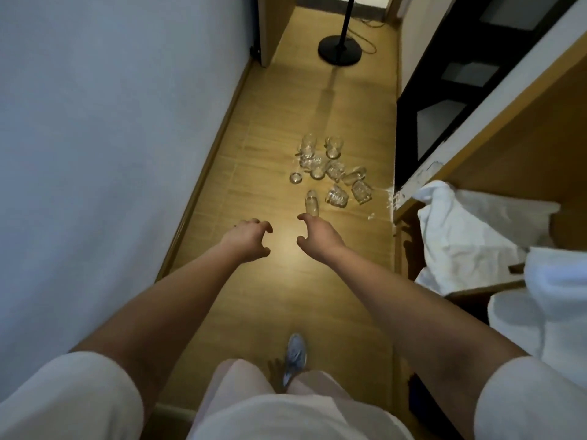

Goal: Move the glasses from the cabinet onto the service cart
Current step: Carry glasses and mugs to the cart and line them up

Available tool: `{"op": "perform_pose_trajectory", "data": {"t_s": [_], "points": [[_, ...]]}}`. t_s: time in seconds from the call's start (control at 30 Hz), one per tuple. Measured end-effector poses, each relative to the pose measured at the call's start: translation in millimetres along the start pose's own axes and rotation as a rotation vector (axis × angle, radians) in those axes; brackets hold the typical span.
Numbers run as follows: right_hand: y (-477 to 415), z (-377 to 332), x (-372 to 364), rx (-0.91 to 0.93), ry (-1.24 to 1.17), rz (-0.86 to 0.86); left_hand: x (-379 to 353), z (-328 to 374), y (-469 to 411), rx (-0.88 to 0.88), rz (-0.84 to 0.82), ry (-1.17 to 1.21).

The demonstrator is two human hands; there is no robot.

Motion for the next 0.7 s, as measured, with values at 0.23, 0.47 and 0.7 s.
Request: {"op": "perform_pose_trajectory", "data": {"t_s": [0.23, 0.47, 0.7], "points": [[-75.7, 41.2, 81.0, -0.042, -0.110, 0.047, 74.0, 36.5, -94.8, -0.039, 0.007, -0.023], [-181.3, 59.7, 158.3, -0.102, -0.182, 0.077, 164.1, 36.0, -207.9, -0.079, -0.020, -0.107], [-290.9, 69.4, 244.8, -0.175, -0.281, 0.067, 265.7, 34.3, -320.1, -0.112, -0.067, -0.083]]}}
Point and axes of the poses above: each hand's wrist, its own y-axis away from the middle knuckle, its own x-axis out of the back of the hand, z = x × y, the point moved 6 cm from there along -y, towards the middle knuckle, and after that the axes turned 12 degrees about -z, right-handed, at the moved point
